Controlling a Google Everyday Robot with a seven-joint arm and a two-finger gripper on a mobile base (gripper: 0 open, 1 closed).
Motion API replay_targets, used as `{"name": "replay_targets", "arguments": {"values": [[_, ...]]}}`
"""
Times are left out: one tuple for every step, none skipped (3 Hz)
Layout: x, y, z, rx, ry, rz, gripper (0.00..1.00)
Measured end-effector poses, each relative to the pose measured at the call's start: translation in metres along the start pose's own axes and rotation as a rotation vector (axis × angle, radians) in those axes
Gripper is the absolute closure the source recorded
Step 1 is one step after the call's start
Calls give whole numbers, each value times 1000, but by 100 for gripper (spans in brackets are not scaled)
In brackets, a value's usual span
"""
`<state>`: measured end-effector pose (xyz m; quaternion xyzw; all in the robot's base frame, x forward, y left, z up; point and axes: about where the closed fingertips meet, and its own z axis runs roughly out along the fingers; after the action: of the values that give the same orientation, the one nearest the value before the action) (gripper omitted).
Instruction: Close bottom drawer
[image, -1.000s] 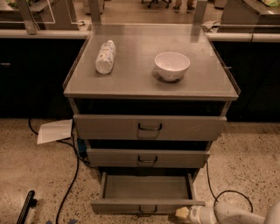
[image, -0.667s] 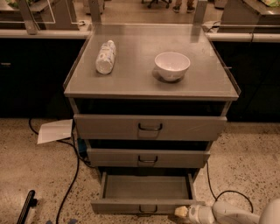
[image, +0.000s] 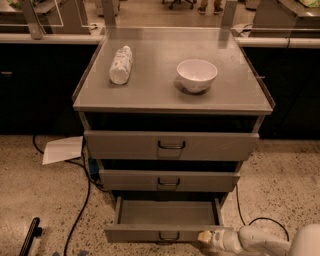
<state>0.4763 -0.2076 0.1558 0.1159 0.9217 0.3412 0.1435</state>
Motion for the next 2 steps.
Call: {"name": "replay_targets", "arguments": {"values": [[-17,7,5,7,-29,-30,100],[-38,11,9,26,-65,-46,100]]}}
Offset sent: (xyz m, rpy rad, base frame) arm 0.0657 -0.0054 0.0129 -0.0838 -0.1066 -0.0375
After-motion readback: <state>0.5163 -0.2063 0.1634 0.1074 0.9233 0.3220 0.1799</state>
